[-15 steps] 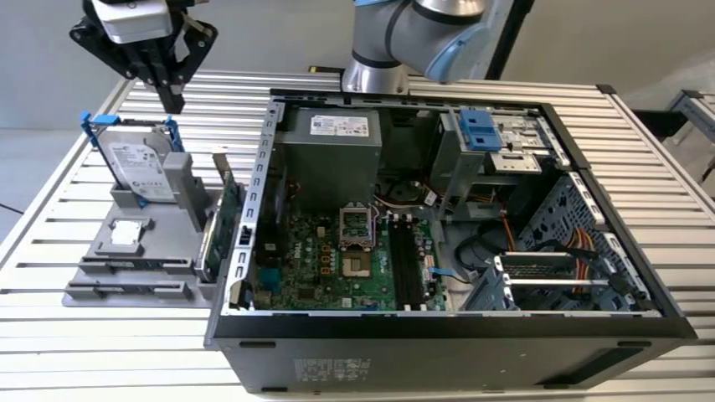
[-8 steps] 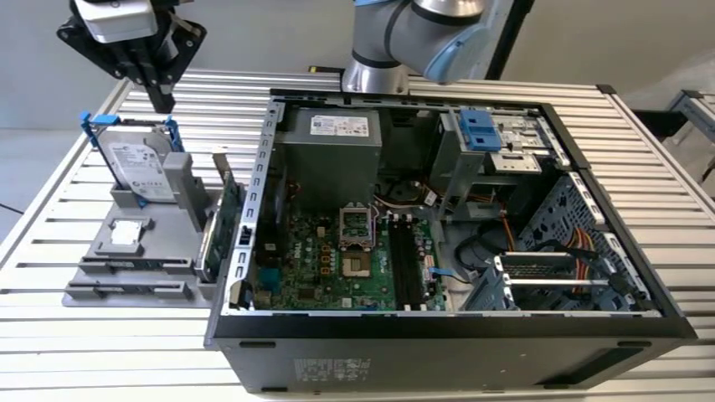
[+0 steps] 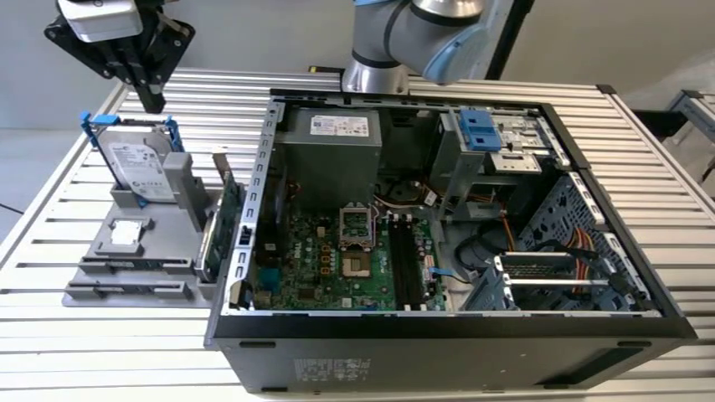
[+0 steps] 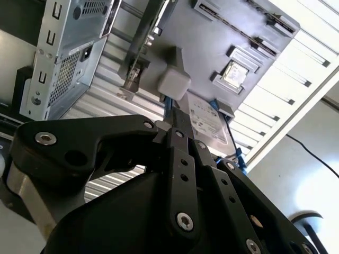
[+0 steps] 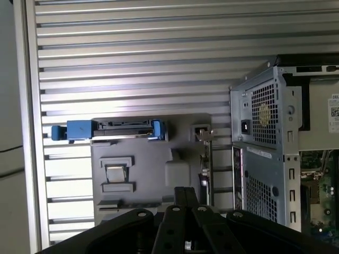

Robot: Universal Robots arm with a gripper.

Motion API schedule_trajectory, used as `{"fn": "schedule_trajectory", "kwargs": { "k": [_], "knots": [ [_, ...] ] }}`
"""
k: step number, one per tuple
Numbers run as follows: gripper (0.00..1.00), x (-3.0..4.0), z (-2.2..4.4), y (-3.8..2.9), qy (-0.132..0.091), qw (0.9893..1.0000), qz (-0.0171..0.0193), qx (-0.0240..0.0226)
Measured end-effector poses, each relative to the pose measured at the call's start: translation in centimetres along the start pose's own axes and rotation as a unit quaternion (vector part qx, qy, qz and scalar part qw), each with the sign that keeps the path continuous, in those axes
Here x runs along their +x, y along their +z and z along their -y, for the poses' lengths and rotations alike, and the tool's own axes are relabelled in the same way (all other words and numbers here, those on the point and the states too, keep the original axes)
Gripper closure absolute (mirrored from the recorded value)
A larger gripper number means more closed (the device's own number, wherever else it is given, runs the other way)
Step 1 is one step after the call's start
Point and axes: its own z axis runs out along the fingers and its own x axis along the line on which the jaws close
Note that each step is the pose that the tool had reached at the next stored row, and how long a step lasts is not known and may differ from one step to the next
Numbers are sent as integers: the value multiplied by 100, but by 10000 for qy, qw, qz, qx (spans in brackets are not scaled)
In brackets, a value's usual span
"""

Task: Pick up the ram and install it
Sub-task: 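Reach for the ram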

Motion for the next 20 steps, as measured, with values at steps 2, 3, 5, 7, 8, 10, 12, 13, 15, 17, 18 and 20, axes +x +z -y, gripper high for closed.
{"fn": "schedule_trajectory", "kwargs": {
  "k": [2, 3, 5, 7, 8, 10, 12, 13, 15, 17, 18, 20],
  "knots": [
    [100, 28, 2, -1, 0, 10000, 0, 0],
    [100, 42, 3, -1, 0, 10000, 0, 0],
    [100, 69, 5, -2, 0, 10000, 0, 0],
    [100, 96, 7, -3, 0, 10000, -1, 0],
    [100, 110, 8, -2, 0, 10000, 0, 0],
    [100, 137, 10, -3, 0, 10000, 0, 0],
    [100, 164, 12, -4, 0, 10000, 0, 0],
    [100, 177, 13, -4, 0, 10000, 0, 0],
    [100, 203, 14, -5, 0, 10000, 0, 0],
    [100, 230, 16, -5, 0, 10000, 0, 0],
    [100, 243, 17, -5, 0, 10000, 0, 0],
    [100, 271, 19, -6, 0, 10000, 0, 0]
  ]
}}
